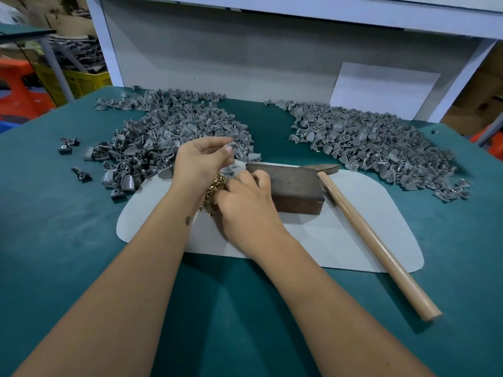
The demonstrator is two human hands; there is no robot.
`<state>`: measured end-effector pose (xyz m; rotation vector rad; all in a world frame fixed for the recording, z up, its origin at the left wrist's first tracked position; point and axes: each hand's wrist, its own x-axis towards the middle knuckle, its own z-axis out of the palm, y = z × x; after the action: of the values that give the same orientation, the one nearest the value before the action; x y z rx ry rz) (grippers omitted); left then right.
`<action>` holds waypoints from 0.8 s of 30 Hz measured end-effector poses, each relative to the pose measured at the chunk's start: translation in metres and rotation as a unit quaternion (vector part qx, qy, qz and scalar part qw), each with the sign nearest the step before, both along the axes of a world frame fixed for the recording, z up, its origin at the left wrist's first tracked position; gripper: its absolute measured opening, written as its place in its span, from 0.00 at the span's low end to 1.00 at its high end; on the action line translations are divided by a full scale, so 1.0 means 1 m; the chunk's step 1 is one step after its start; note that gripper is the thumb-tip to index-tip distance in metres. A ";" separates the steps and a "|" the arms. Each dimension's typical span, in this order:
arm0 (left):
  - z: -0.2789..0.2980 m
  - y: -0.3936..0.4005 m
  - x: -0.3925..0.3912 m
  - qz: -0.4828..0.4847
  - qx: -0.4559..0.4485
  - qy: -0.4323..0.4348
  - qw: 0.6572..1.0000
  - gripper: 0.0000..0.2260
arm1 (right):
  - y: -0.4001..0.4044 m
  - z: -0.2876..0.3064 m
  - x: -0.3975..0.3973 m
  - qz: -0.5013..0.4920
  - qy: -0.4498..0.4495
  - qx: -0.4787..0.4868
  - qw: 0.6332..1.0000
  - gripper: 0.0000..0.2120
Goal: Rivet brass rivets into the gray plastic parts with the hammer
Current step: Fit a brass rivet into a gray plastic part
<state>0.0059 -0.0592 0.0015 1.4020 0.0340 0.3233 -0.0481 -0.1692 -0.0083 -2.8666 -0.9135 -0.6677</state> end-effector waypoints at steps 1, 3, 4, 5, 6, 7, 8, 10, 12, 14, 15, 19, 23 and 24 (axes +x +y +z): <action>0.000 0.000 0.000 -0.004 -0.004 0.004 1.000 0.08 | -0.002 0.000 0.000 0.000 -0.010 0.024 1.000 0.09; 0.000 -0.001 0.000 -0.011 -0.015 0.009 1.000 0.10 | -0.007 0.001 0.001 -0.003 -0.028 0.085 0.996 0.15; 0.001 -0.003 -0.001 -0.016 -0.028 0.008 0.999 0.10 | -0.010 0.001 0.002 -0.005 -0.035 0.120 0.992 0.15; 0.002 -0.006 -0.001 -0.023 -0.047 0.004 0.999 0.11 | -0.014 0.002 0.004 -0.010 -0.035 0.164 0.986 0.13; 0.003 -0.010 -0.002 -0.033 -0.067 0.000 0.997 0.10 | -0.019 0.003 0.006 -0.018 -0.030 0.215 0.976 0.11; 0.004 -0.014 -0.003 -0.044 -0.084 -0.005 0.996 0.09 | -0.025 0.005 0.009 -0.029 -0.016 0.269 0.963 0.09; 0.005 -0.018 -0.004 -0.055 -0.092 -0.009 0.994 0.08 | -0.031 0.007 0.011 -0.039 0.002 0.315 0.948 0.09; 0.006 -0.025 -0.006 -0.075 -0.077 -0.016 0.994 0.08 | -0.043 0.010 0.014 -0.053 0.035 0.382 0.922 0.07; 0.007 -0.028 -0.007 -0.093 -0.058 -0.014 0.994 0.07 | -0.052 0.012 0.015 -0.043 0.069 0.431 0.898 0.06; 0.009 -0.029 -0.009 -0.110 -0.061 -0.001 0.992 0.07 | -0.057 0.014 0.014 -0.039 0.087 0.468 0.878 0.06; 0.009 -0.030 -0.009 -0.115 -0.062 0.004 0.991 0.07 | -0.058 0.015 0.014 -0.043 0.089 0.482 0.871 0.07; 0.010 -0.031 -0.012 -0.133 -0.060 0.011 0.989 0.06 | -0.064 0.017 0.017 -0.059 0.069 0.513 0.854 0.10; 0.011 -0.034 -0.014 -0.160 -0.046 -0.002 0.986 0.05 | -0.067 0.018 0.018 -0.054 0.079 0.539 0.837 0.10; 0.011 -0.035 -0.015 -0.164 -0.043 -0.006 0.986 0.06 | -0.067 0.018 0.018 -0.054 0.077 0.545 0.833 0.10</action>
<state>-0.0090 -0.0945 0.0121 1.2951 -0.1895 0.0556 -0.0302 -0.2361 0.0098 -1.8785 -0.1818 -0.6459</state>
